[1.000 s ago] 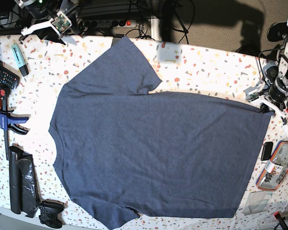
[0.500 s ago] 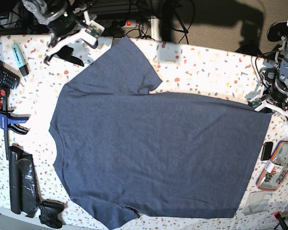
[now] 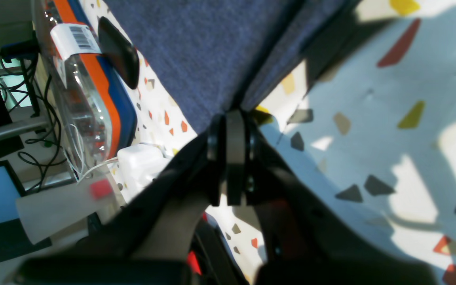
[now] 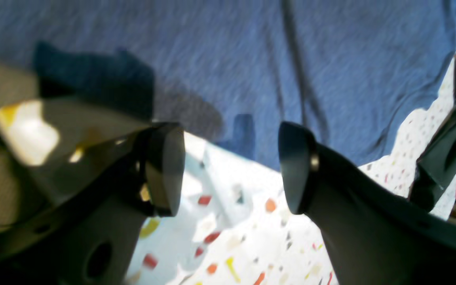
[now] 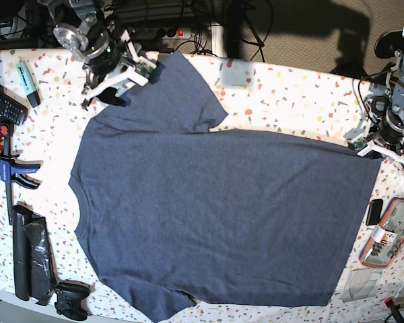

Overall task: Fold the T-shirt properly
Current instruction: 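Move the right gripper to the shirt's shoulder near the collar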

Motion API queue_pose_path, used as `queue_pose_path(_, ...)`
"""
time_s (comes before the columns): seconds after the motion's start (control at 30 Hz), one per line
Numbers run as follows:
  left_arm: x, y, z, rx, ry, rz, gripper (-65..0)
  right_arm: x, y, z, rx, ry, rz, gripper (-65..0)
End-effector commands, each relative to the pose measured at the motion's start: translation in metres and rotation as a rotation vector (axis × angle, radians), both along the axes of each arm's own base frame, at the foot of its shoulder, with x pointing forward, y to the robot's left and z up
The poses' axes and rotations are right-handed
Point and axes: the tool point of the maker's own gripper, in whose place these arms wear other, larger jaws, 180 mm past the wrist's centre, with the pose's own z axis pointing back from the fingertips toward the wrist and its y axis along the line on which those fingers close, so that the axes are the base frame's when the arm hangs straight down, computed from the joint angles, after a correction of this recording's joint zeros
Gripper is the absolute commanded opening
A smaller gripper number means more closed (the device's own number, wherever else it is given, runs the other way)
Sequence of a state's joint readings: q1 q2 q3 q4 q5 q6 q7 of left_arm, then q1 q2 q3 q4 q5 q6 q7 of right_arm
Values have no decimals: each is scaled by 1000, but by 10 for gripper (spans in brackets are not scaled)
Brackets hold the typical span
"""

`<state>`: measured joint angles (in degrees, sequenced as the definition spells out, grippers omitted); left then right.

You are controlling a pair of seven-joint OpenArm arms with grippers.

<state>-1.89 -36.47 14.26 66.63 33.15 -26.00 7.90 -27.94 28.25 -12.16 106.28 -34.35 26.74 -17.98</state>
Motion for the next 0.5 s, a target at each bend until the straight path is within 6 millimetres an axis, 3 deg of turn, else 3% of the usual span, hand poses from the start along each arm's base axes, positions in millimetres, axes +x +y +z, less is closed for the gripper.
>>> queue_pose_path(0.0,-24,13,-14,47,116,13,-650,4,-1,0,-5,-9,3,-277)
queue_pose_path(0.3,-24,13,-14,47,115,13,-650,18,13,-24,-16,46,69,-282)
queue_pose_path(0.37,-24,14,-14,47,116,13,-650,17,16,-26,-9,68,78,-356)
queue_pose_path(0.47,-24,13,-14,40,116,17,-650,19,8,-27,-40,80,47,-530)
